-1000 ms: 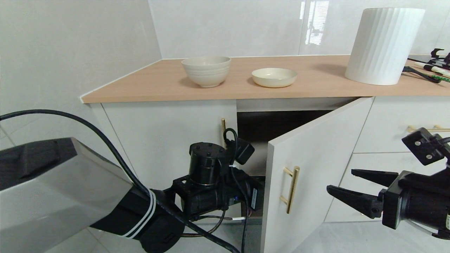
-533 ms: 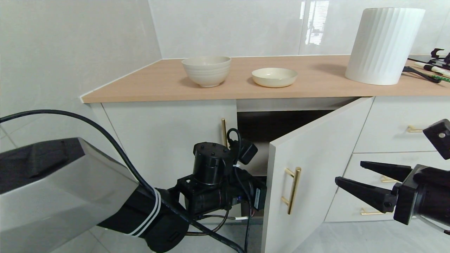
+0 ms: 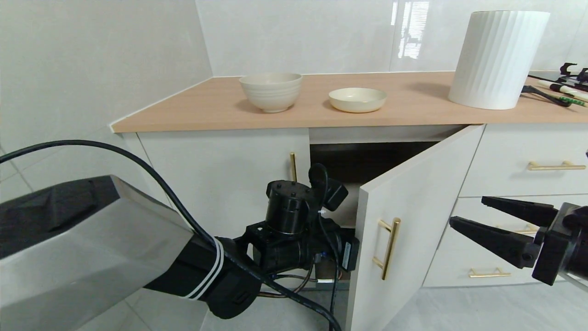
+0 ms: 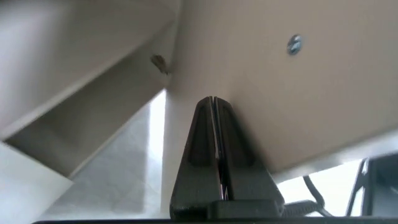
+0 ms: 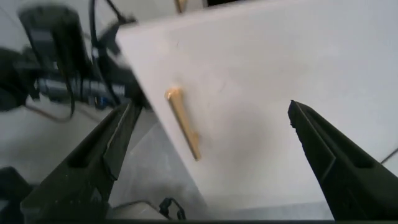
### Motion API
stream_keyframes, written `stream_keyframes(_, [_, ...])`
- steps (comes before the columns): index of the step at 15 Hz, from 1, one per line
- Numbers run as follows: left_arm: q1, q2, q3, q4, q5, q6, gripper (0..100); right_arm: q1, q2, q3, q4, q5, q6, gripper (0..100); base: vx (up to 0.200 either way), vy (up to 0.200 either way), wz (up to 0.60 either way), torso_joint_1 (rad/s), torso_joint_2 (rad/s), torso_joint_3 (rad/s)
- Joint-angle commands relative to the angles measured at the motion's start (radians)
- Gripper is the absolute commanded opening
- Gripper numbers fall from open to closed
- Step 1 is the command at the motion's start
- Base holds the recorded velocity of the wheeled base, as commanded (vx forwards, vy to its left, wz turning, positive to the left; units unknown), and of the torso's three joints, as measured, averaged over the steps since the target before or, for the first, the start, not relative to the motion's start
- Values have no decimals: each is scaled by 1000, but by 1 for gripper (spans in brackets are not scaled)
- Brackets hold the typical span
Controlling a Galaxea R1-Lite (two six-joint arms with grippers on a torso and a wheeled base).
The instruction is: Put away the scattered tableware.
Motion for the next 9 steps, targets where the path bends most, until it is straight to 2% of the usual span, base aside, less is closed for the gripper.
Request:
stream_keyframes(1, [-12,3,1,2,3,-1,0,0,-27,-9,-1,1,1,100,0,0,0,0,0,0])
stream_keyframes(6, [-126,-13,0,31,7,-4,0,0,-137,-60,-1,4,7,100,0,0,0,0,0,0])
stream_keyframes(9, [-161,-23,-22,59,9,-20,0,2,-171,-80,2,4,7,100,0,0,0,0,0,0])
